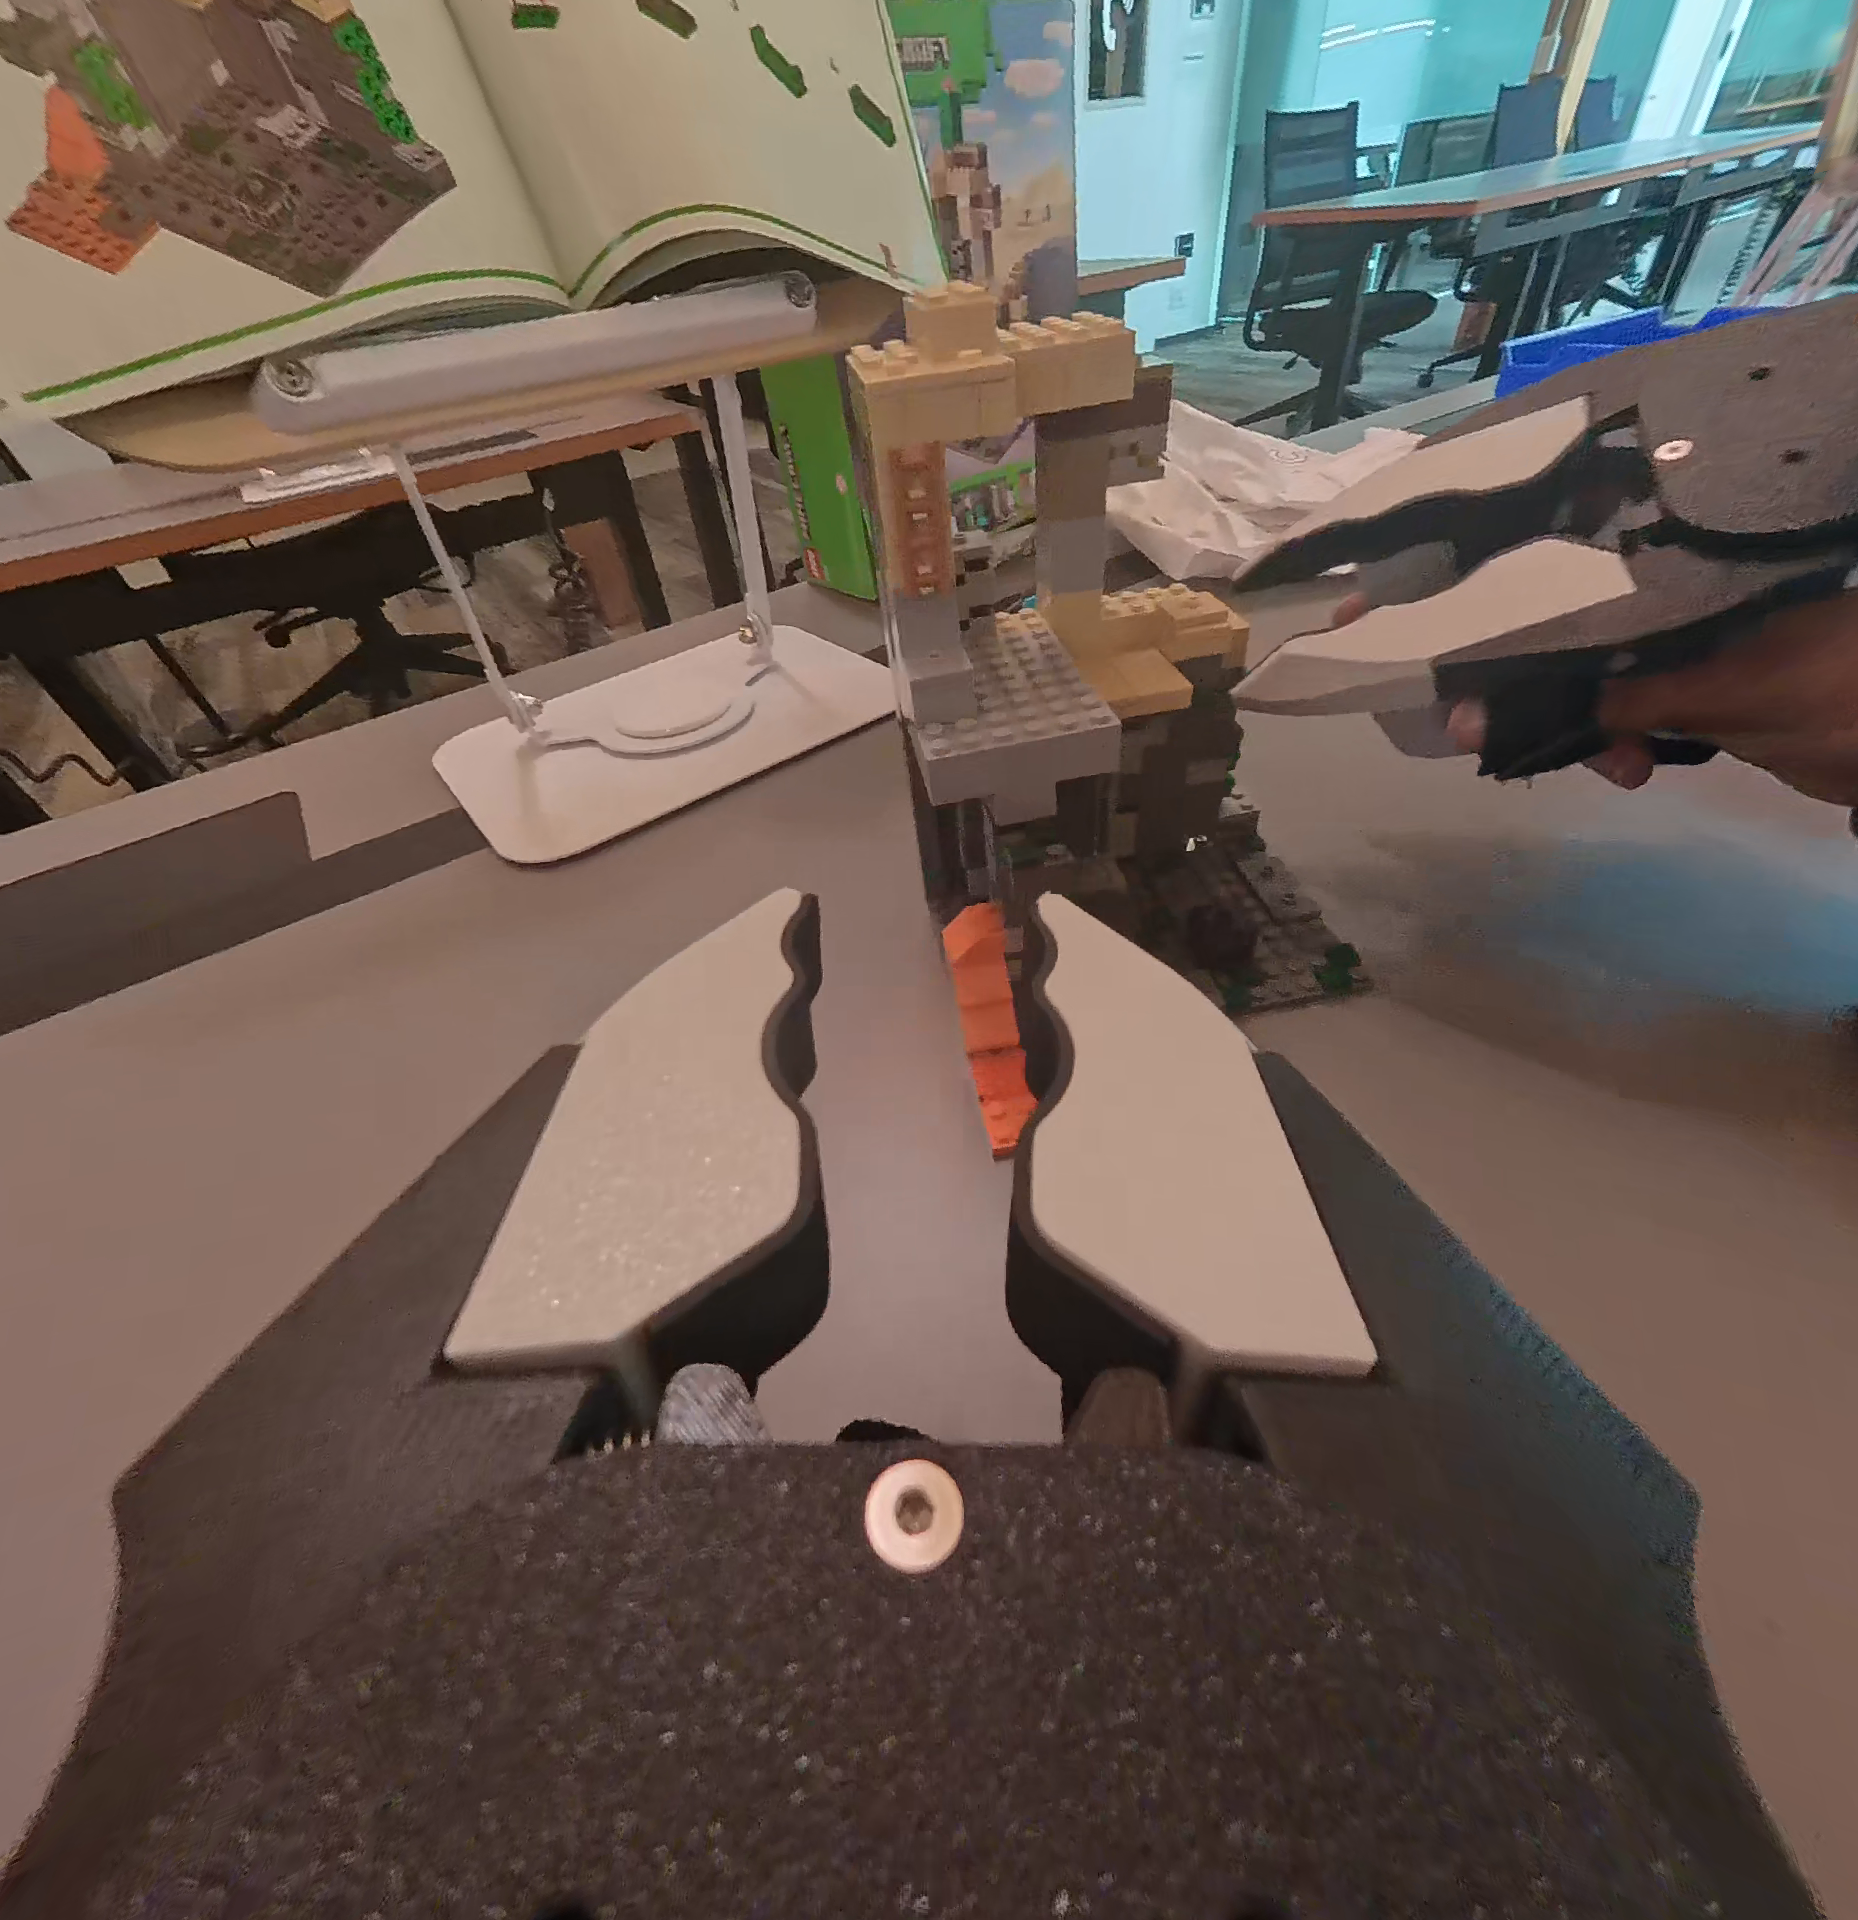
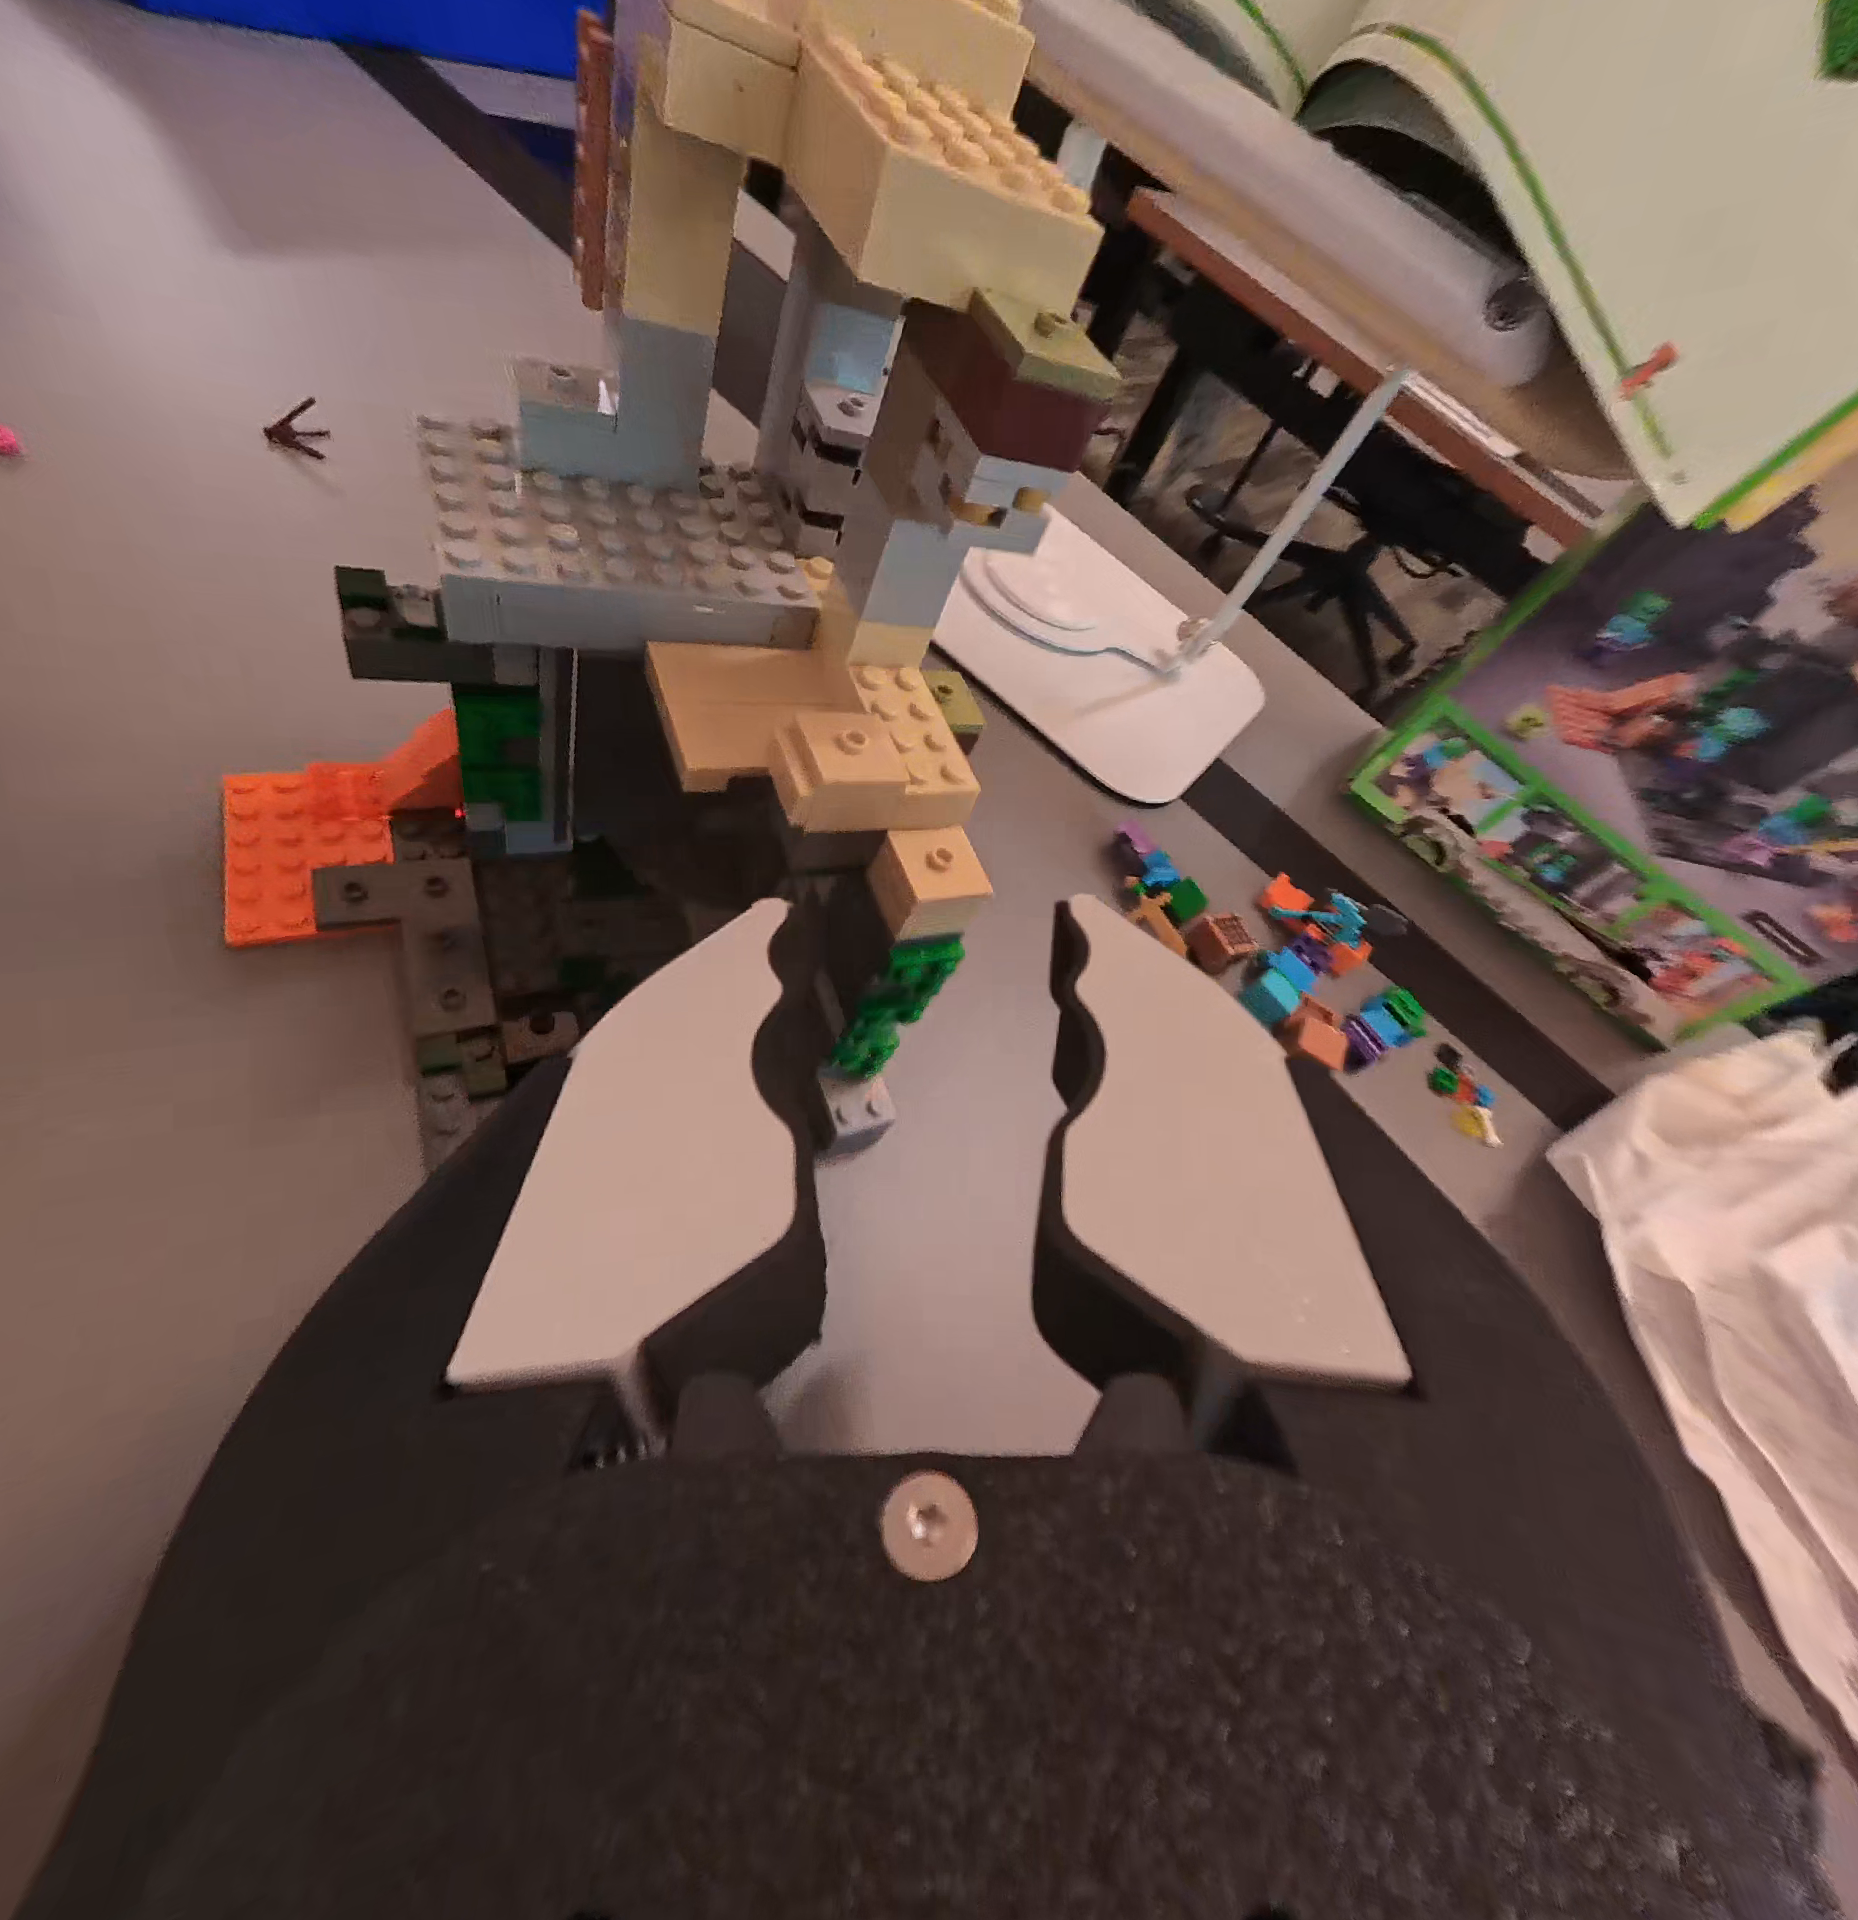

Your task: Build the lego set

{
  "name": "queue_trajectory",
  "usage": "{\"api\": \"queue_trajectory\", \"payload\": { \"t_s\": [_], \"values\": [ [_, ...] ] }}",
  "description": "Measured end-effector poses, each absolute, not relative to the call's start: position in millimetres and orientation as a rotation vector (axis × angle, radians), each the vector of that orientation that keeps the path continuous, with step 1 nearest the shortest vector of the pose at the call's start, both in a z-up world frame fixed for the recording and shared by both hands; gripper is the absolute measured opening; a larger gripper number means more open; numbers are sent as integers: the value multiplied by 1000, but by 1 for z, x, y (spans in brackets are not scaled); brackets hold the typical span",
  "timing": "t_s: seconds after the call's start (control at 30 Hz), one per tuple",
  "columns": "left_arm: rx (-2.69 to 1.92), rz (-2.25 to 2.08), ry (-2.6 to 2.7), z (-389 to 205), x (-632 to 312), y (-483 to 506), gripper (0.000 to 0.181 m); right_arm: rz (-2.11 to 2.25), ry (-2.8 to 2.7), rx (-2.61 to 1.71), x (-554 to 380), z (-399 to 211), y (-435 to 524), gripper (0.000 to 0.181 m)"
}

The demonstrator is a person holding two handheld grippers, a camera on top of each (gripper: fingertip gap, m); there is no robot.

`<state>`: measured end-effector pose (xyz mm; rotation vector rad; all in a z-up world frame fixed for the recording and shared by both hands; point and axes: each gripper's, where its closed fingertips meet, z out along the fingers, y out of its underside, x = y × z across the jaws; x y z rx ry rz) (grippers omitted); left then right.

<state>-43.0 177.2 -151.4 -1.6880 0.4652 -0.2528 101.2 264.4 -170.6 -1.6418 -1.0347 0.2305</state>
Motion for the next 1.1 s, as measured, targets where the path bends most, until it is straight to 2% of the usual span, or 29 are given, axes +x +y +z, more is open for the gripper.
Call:
{"api": "queue_trajectory", "payload": {
  "t_s": [0.27, 0.33, 0.47, 0.53, 0.7, 1.1],
  "values": [
    [-1717, -265, 460, -155, -32, 197, 37, 385, -1019, -1688, 102, -184, 251, 67],
    [-1733, -280, 465, -158, -31, 203, 38, 425, -1008, -1697, 101, -187, 256, 67],
    [-1735, -299, 506, -165, -29, 213, 43, 416, -1013, -1694, 100, -194, 270, 59],
    [-1735, -316, 521, -168, -25, 219, 44, 433, -995, -1690, 98, -193, 274, 43],
    [-1728, -353, 578, -172, -10, 231, 50, 432, -983, -1696, 94, -195, 280, 27],
    [-1746, -331, 560, -175, -18, 231, 49, 477, -1082, -1667, 54, -196, 298, 28]
  ]
}}
